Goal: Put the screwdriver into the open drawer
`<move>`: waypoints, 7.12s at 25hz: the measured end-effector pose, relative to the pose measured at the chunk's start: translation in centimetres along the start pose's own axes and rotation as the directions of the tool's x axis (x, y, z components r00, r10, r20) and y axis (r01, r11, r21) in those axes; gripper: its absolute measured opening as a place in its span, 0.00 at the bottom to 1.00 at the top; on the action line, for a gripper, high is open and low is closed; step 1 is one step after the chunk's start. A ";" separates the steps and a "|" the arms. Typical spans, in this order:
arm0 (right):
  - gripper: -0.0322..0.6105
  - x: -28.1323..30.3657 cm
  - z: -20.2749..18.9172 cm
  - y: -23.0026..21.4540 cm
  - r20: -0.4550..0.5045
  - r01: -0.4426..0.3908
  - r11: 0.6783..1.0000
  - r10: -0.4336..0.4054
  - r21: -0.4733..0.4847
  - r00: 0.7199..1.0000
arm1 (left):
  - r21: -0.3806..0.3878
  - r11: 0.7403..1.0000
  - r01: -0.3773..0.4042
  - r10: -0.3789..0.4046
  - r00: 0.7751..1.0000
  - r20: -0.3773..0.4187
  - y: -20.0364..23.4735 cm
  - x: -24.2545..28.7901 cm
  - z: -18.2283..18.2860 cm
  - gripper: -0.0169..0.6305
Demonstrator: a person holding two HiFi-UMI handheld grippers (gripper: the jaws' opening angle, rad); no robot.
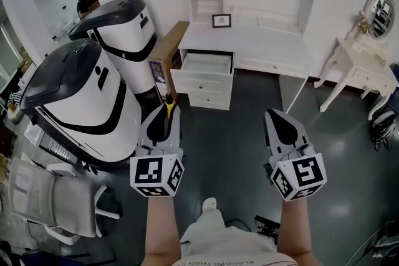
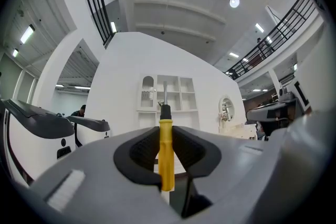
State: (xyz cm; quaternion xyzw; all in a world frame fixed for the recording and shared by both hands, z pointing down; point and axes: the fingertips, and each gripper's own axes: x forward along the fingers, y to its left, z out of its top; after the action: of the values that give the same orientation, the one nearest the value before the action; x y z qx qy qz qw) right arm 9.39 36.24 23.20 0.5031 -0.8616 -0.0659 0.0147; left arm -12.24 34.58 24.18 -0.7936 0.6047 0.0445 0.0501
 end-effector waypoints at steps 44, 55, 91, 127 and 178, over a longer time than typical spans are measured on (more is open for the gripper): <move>0.06 29.8 -6.2 -12.1 -0.041 0.020 1.000 -0.020 0.004 0.999 | -0.006 0.998 0.065 -0.065 0.997 -0.044 10.8 30.9 -7.4 0.15; 0.06 41.0 -7.6 -19.9 -0.041 -0.001 0.997 0.004 0.082 0.999 | -0.010 0.997 0.079 -0.079 0.995 -0.061 12.2 43.6 -9.2 0.15; 0.06 51.5 -20.5 -28.9 -0.287 0.024 0.982 0.032 0.188 0.958 | -0.094 0.994 0.062 -0.090 0.938 -0.335 12.7 57.5 -23.1 0.15; 0.06 52.6 -34.8 -25.3 -0.667 0.127 0.959 0.079 0.255 0.741 | -0.202 0.905 0.374 -0.317 0.276 -0.908 11.5 55.0 -46.0 0.15; 0.06 49.1 -43.1 -24.2 -0.821 0.250 0.936 0.065 0.247 0.568 | -0.222 0.710 0.669 -0.247 -0.059 -0.967 8.5 52.6 -66.3 0.16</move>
State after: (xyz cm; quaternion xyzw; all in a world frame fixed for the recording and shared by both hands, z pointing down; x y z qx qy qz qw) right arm 10.02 -22.45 60.77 0.5161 -0.7261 0.3212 0.3212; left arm -5.86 -26.73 82.78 -0.7568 0.1692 -0.5958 -0.2088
